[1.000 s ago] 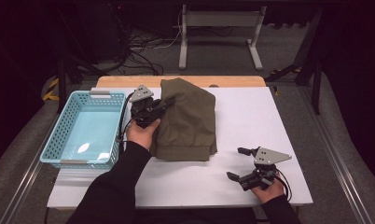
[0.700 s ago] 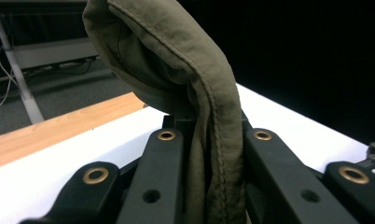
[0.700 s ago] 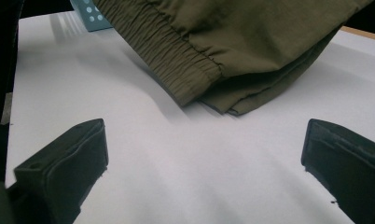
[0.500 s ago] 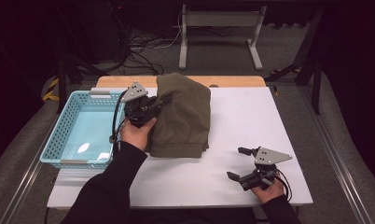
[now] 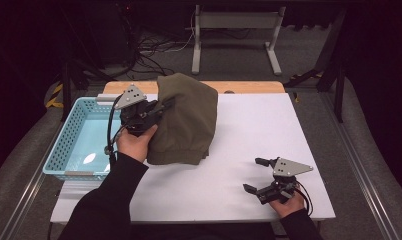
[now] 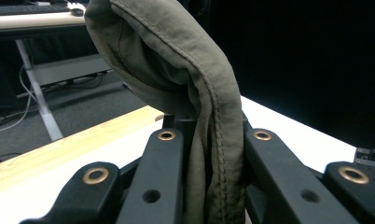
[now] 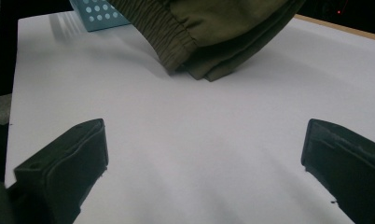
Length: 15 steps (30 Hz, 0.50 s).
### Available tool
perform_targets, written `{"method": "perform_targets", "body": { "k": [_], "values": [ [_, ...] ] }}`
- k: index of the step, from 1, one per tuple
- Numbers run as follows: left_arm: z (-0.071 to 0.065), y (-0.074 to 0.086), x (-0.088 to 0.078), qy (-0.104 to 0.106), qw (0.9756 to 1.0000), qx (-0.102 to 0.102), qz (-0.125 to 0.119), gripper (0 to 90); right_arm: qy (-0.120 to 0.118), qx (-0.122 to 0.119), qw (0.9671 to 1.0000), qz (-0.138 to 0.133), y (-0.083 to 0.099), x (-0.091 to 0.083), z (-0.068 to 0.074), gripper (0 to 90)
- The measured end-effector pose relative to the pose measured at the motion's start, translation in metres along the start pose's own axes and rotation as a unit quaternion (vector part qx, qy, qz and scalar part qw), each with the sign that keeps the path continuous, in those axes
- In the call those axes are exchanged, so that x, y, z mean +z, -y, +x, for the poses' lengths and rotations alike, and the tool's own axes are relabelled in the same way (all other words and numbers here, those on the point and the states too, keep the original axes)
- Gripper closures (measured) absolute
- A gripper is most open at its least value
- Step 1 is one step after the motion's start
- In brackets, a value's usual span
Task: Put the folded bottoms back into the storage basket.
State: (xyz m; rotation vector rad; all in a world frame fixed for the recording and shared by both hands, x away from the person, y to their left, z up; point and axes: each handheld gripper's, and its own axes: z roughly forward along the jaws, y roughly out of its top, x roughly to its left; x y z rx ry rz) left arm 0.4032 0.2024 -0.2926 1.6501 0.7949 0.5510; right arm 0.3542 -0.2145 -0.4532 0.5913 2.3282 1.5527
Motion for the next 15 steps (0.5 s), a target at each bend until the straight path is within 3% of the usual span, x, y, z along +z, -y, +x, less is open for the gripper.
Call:
{"method": "perform_targets", "body": {
  "k": [15],
  "values": [
    [0.009,-0.009,-0.038,-0.028,0.9996,0.008,-0.007,82.4,0.001,-0.001,1.0000,0.002,0.000,0.000,0.000,1.3]
  ]
}}
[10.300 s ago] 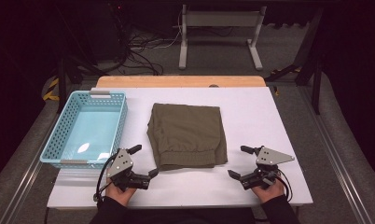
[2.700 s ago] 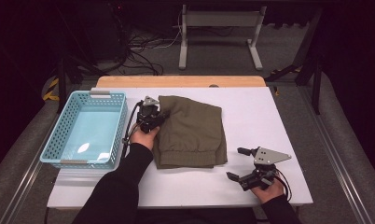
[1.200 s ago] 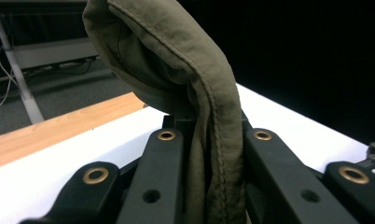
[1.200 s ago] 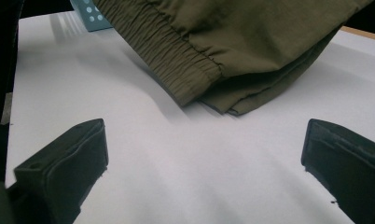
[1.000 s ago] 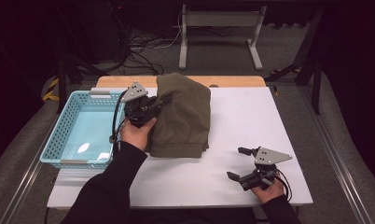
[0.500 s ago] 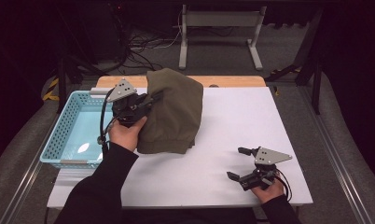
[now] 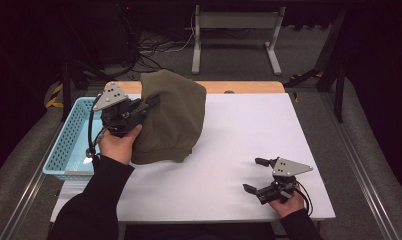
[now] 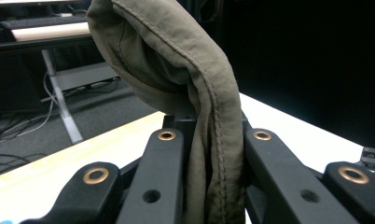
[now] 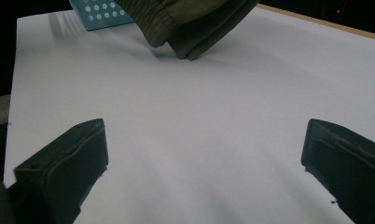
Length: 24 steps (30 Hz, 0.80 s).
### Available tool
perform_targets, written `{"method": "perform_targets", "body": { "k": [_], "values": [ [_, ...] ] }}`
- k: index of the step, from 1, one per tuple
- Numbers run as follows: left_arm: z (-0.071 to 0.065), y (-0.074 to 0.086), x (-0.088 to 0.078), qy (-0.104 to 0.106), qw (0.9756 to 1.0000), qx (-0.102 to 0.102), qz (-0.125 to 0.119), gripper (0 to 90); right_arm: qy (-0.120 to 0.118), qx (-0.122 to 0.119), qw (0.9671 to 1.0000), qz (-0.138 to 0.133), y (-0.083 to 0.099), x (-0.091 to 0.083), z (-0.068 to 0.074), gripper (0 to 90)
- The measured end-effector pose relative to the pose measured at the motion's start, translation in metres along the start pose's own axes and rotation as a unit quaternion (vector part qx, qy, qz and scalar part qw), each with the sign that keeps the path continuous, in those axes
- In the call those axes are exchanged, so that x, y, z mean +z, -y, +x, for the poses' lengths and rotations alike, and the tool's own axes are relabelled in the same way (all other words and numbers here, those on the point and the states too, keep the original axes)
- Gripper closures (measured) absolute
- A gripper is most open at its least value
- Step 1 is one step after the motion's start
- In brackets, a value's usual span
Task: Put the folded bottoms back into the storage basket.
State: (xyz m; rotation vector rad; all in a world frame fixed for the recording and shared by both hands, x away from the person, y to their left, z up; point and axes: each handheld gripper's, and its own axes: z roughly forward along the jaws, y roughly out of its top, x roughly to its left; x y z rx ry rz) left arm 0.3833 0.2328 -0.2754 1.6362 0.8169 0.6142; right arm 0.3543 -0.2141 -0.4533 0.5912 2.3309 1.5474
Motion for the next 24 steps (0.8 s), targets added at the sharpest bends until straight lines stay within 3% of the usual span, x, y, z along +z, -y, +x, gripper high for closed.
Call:
{"method": "perform_targets", "body": {
  "k": [8,24],
  "values": [
    [0.009,-0.002,-0.024,-0.019,0.9998,-0.001,0.000,82.4,0.000,0.001,1.0000,0.001,0.000,0.000,0.000,1.3],
    [0.023,-0.001,-0.059,-0.032,0.9994,-0.001,0.016,82.3,0.000,0.001,1.0000,0.001,0.000,0.001,0.000,1.2]
  ]
}}
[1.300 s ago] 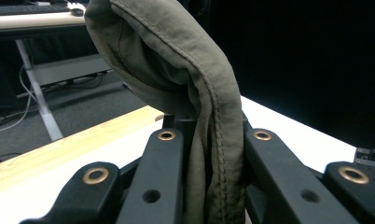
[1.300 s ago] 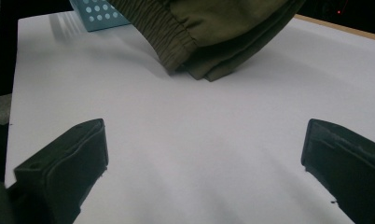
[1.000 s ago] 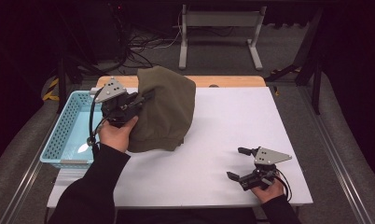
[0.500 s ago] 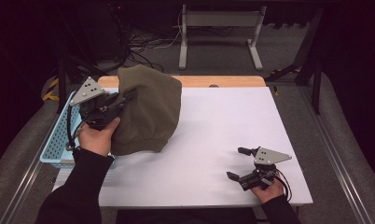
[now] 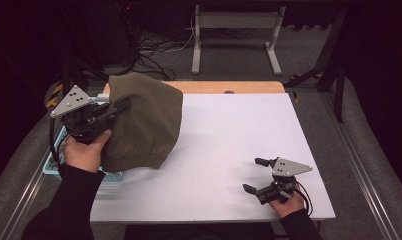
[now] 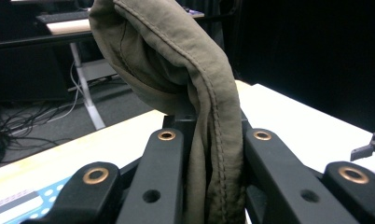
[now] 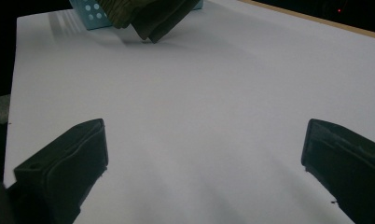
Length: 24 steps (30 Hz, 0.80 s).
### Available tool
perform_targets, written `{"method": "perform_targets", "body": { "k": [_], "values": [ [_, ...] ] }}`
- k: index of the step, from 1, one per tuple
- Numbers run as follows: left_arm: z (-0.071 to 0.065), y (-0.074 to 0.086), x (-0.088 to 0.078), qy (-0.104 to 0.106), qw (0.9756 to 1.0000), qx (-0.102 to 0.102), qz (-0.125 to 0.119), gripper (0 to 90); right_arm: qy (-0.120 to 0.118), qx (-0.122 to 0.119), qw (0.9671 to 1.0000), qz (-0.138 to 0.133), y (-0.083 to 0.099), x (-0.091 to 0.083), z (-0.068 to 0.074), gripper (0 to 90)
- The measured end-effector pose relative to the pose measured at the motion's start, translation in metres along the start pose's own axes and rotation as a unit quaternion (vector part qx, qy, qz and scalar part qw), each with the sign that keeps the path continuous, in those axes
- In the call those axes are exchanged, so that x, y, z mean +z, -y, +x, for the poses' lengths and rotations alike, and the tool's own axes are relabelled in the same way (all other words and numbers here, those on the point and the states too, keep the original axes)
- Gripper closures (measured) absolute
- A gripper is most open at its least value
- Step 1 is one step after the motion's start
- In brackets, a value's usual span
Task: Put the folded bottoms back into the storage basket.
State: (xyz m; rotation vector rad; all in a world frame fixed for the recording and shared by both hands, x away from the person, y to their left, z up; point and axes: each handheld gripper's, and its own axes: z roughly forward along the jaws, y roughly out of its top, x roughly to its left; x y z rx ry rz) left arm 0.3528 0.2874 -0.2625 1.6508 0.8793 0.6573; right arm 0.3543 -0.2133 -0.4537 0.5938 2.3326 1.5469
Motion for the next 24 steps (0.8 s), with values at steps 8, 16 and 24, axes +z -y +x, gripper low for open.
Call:
{"method": "perform_targets", "body": {
  "k": [8,16,24],
  "values": [
    [0.013,0.002,-0.014,-0.004,0.9998,-0.019,-0.001,82.3,0.000,0.000,1.0000,0.000,0.000,0.000,0.000,1.2],
    [0.023,0.001,-0.029,-0.016,0.9997,-0.018,0.005,82.3,0.000,0.000,1.0000,0.001,0.000,0.000,0.000,1.2],
    [0.033,0.000,-0.033,-0.024,0.9992,-0.026,0.019,82.3,0.000,0.001,1.0000,0.002,0.000,0.000,0.000,1.2]
  ]
}}
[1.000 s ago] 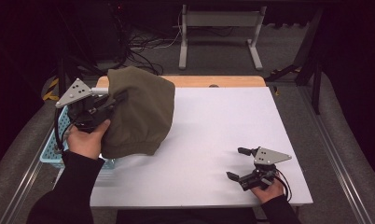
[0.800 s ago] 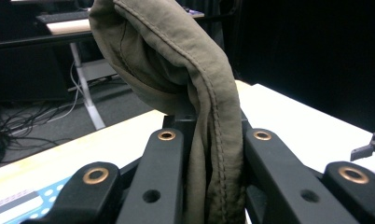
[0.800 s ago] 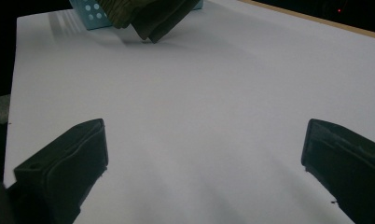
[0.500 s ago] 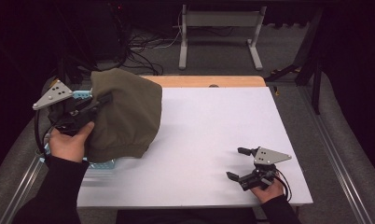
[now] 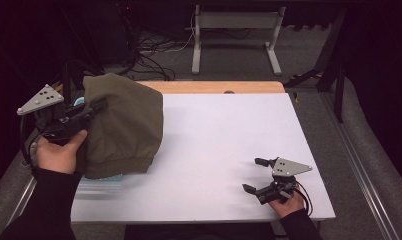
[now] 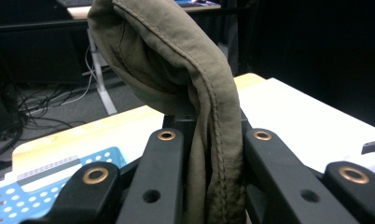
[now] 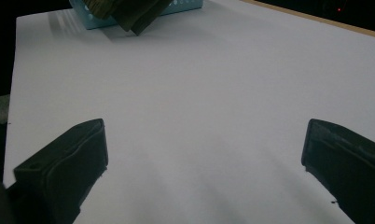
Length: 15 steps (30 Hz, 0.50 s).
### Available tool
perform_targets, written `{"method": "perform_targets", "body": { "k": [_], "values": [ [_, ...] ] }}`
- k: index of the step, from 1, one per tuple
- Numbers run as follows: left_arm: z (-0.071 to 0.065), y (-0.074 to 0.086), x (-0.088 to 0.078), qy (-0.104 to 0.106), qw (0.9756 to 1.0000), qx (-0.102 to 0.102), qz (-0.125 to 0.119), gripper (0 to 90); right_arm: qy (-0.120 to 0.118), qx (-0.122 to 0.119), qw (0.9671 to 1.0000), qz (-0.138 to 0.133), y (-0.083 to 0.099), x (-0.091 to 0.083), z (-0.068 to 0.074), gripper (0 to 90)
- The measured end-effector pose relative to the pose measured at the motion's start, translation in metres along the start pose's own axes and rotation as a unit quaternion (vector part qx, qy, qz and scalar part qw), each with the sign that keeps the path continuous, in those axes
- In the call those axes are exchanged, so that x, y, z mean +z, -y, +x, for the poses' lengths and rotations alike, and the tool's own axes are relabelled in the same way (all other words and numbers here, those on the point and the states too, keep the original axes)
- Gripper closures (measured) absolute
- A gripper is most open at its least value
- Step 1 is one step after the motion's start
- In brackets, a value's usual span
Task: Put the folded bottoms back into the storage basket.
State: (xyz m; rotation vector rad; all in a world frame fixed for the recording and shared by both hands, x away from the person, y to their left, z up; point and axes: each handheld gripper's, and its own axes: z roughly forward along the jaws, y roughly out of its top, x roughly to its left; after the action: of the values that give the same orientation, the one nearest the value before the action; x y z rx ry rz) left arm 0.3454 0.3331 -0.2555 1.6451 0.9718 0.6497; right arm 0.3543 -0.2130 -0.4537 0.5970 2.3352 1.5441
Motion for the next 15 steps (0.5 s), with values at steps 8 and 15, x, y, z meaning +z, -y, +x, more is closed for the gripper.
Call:
{"method": "perform_targets", "body": {
  "k": [8,15],
  "values": [
    [0.024,0.004,0.002,-0.020,0.9995,-0.021,0.014,82.2,0.000,0.000,1.0000,0.000,0.000,0.000,0.000,1.2],
    [0.043,0.009,0.006,-0.029,0.9983,-0.036,0.034,82.1,0.001,0.001,1.0000,0.001,0.000,0.000,0.000,1.2]
  ]
}}
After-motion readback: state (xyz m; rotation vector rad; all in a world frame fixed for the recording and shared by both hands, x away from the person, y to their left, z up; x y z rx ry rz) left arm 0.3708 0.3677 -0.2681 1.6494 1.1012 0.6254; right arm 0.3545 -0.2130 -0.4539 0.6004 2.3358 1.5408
